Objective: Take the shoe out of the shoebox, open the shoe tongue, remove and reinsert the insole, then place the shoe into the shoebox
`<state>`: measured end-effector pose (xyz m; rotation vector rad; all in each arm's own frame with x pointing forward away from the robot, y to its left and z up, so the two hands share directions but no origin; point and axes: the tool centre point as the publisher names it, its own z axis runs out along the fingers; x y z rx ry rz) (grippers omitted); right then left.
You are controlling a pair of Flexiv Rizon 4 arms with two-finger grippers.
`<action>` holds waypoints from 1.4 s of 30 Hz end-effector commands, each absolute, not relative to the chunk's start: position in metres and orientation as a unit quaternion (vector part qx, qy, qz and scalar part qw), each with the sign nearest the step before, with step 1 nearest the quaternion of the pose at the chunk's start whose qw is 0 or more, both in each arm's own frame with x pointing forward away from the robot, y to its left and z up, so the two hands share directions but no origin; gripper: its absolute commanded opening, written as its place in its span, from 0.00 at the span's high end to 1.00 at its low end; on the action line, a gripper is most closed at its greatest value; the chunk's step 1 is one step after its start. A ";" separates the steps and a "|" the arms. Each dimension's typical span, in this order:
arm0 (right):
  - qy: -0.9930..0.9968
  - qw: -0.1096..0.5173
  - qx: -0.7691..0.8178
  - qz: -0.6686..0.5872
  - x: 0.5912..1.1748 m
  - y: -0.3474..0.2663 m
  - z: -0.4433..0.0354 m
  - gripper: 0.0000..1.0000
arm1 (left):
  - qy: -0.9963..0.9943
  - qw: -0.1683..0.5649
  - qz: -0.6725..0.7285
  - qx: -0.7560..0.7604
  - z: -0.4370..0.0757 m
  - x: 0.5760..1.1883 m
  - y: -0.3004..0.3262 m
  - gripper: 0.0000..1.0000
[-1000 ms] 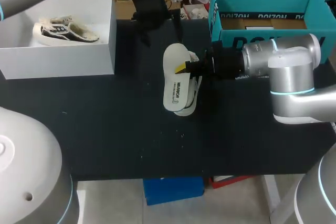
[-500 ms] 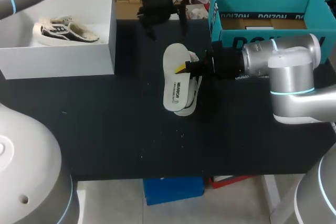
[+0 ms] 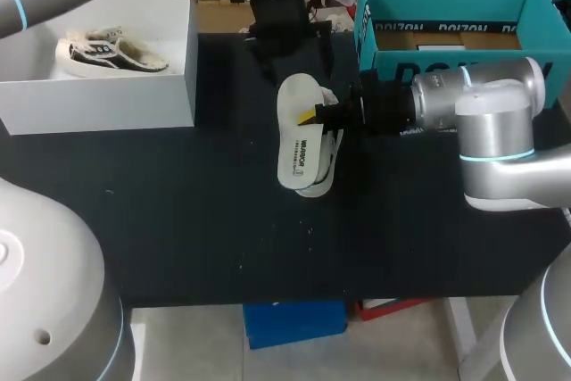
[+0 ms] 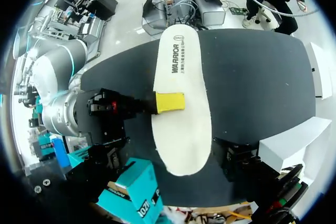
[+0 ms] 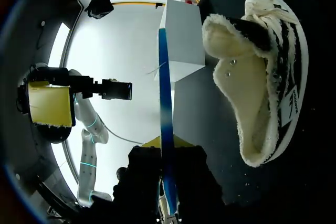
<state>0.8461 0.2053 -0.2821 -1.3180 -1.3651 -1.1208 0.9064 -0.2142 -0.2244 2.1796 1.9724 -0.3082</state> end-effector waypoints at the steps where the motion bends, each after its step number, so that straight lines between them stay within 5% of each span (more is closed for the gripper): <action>1: -0.552 0.451 -0.535 -0.453 0.846 0.207 -0.282 1.00 | 0.668 0.108 -0.097 0.730 -0.223 0.880 -0.208 0.00; 23: -0.552 0.451 -0.535 -0.453 0.846 0.207 -0.282 1.00 | 0.678 0.112 -0.116 0.717 -0.232 0.779 -0.203 0.00; 42: -0.552 0.451 -0.535 -0.453 0.846 0.207 -0.282 1.00 | 0.647 0.340 -0.263 0.630 -0.223 0.781 -0.174 0.00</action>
